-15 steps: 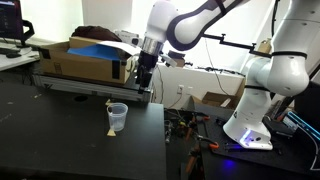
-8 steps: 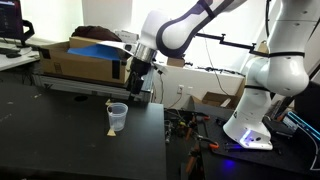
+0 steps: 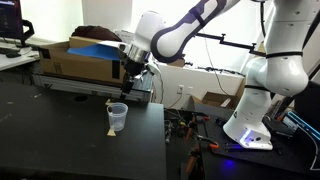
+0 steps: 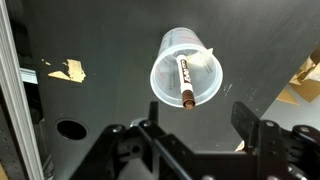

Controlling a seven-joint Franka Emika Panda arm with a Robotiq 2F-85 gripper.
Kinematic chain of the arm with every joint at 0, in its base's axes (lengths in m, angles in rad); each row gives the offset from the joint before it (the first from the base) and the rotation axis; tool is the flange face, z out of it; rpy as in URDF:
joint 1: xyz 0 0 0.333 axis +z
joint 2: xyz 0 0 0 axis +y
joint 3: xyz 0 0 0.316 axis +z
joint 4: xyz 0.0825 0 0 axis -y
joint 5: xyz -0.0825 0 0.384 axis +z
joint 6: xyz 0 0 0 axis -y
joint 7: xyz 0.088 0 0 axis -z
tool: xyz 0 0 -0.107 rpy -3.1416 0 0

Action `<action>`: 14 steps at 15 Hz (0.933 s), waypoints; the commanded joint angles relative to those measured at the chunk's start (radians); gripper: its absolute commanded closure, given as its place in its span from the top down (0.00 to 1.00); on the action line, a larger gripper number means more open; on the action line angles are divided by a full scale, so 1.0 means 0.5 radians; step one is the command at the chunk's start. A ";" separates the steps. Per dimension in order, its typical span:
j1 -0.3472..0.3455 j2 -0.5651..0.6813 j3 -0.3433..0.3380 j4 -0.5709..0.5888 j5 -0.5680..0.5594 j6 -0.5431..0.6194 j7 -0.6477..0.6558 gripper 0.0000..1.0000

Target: Remove the marker from the clear cup

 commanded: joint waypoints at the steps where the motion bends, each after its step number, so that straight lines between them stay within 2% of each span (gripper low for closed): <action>1: -0.010 0.060 0.001 0.064 -0.135 0.001 0.161 0.79; 9: -0.048 0.167 0.057 0.147 -0.111 -0.012 0.112 0.78; 14: -0.036 0.248 0.035 0.195 -0.157 -0.004 0.160 0.68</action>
